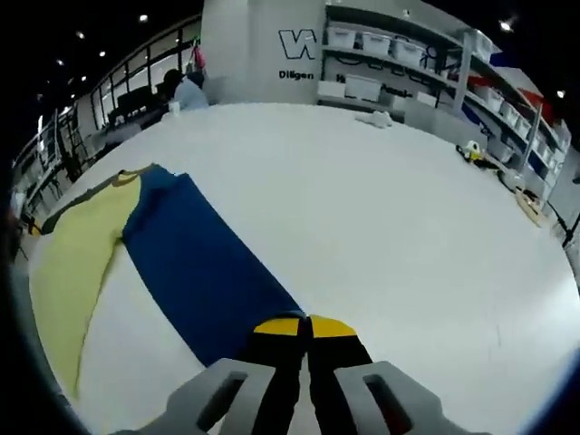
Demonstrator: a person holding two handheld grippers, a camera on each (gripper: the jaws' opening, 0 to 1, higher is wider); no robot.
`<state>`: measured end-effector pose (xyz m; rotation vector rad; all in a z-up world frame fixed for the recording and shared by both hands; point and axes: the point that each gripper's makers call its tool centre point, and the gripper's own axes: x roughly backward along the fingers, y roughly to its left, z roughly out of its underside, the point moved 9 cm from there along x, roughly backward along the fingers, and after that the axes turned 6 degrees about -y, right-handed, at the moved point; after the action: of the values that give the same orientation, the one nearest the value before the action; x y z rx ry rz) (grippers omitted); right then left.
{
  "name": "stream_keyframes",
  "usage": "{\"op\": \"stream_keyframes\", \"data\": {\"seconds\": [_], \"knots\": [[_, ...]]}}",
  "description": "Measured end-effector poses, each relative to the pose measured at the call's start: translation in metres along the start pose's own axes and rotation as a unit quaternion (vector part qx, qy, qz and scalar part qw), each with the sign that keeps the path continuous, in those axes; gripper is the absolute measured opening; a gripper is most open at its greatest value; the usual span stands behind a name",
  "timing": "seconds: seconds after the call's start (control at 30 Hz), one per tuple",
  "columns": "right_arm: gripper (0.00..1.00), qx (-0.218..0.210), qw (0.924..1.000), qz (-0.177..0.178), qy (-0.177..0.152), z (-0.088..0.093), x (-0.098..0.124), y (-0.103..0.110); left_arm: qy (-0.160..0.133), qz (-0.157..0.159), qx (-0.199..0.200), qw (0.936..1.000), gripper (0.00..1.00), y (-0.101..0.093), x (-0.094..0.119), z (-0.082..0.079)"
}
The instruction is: Fold the garment on the visible template until the final outline fits inside the template.
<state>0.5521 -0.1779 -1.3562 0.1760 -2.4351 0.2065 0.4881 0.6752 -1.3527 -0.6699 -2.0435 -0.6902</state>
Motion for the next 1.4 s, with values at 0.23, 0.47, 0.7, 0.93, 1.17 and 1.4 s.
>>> {"op": "stream_keyframes", "data": {"seconds": [0.23,0.47,0.7,0.93,1.17,1.4], "knots": [[0.0,0.055,0.9975,-0.022,0.038,0.009,-0.009,-0.021,0.015,-0.016,0.031,0.9993,0.05,-0.003,-0.002,-0.003],[0.0,0.048,0.9979,-0.007,0.043,0.016,-0.009,-0.03,0.022,-0.029,0.054,0.9979,0.05,0.0,-0.004,-0.006],[0.09,-0.051,0.9974,0.043,0.026,0.023,0.014,-0.034,0.024,-0.033,0.055,0.9977,0.05,0.005,-0.005,-0.01],[0.25,-0.107,0.9939,0.023,-0.008,0.027,0.02,-0.003,0.016,-0.04,0.073,0.9964,0.05,0.011,-0.008,-0.011],[0.23,-0.097,0.994,0.046,0.021,0.03,0.007,0.0,0.016,-0.036,0.068,0.9969,0.05,0.016,-0.011,-0.013],[0.0,-0.076,0.9955,0.052,0.02,0.038,0.018,0.005,0.012,-0.035,0.061,0.9975,0.05,0.024,-0.016,-0.017]]}}
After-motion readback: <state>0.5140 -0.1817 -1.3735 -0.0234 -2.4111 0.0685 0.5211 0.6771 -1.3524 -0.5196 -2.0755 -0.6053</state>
